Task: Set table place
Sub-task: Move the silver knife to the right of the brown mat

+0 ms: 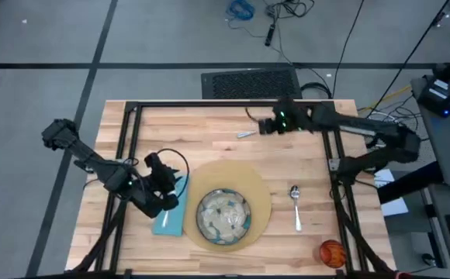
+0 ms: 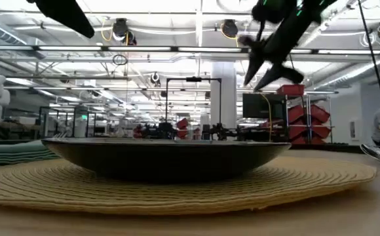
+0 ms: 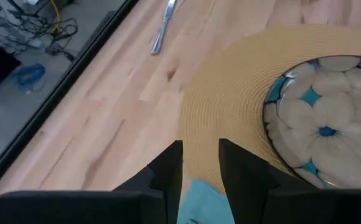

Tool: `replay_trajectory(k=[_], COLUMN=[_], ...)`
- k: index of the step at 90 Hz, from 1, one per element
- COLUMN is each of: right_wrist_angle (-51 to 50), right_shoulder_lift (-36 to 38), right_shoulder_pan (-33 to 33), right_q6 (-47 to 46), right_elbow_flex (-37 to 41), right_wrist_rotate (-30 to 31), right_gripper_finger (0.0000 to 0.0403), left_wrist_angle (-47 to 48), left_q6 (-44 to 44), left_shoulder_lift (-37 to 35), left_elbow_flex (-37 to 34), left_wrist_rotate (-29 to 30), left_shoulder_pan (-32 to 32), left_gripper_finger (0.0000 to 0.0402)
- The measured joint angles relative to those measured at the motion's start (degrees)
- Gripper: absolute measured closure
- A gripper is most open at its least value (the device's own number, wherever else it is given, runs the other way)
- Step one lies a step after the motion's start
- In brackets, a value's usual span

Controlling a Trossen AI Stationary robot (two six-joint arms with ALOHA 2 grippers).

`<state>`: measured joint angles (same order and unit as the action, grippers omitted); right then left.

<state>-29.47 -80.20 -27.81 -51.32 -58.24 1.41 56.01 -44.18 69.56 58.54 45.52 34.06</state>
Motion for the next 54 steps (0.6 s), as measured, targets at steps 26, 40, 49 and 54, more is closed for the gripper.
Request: replay_trajectory(k=[26,40,49,54], right_wrist_angle=[15.18,8.19,4.91,2.63], right_shoulder_lift=[-15.65,-20.52,-22.25,-22.92], right_shoulder_pan=[0.43,2.23,2.86,2.72], right_q6=[-9.72,-10.46,-10.14,-9.95], right_elbow_flex=[-1.85,-6.24,-8.51,-9.43], right_wrist_rotate=[-6.30,-6.29,-6.26,-6.25], right_gripper_finger=[0.0266,0.0266,0.0266,0.0266], left_wrist_angle=[0.02,0.00,0.02,0.00], left_q6=[3.30,4.34,4.46,4.46], left_shoulder_lift=[0.00,0.00,0.00,0.00], left_elbow_flex=[0.00,0.00,0.00,0.00], left_wrist_rotate=[-0.21,-1.88,-1.99,-2.02], left_shoulder_pan=[0.09,0.26,0.94,1.36], left_gripper_finger=[0.0314,0.0314,0.0314,0.0314])
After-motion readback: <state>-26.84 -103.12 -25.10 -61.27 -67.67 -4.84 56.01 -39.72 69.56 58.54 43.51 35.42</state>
